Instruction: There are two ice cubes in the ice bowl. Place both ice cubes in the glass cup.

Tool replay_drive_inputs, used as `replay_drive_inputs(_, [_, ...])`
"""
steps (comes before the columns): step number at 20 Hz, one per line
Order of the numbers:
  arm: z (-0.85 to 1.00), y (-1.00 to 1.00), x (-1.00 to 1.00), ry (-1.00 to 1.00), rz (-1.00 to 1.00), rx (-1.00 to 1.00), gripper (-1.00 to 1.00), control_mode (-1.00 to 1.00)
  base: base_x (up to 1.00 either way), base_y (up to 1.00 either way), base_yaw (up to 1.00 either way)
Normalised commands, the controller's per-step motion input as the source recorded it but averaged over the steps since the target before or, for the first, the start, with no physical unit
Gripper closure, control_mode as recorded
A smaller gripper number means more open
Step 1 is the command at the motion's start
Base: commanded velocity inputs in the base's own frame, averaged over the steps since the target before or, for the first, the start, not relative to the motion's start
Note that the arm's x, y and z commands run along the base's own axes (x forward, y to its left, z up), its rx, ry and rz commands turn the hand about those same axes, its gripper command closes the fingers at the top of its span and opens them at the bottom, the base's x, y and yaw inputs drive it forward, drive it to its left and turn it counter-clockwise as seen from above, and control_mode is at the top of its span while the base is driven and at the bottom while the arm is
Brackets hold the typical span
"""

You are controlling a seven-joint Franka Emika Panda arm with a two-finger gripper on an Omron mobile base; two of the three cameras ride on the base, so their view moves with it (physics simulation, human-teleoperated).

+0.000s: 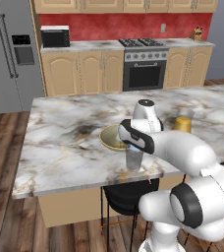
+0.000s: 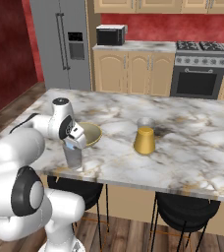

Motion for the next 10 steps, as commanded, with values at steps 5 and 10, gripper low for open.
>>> replay_drive_inputs(5, [0.0,0.0,0.16,0.0,0.0,0.0,1.0,-1.0,0.0,0.0,0.0])
replay_drive_inputs(10, [0.0,0.0,0.1,0.0,0.0,0.0,1.0,-1.0,0.0,0.0,0.0])
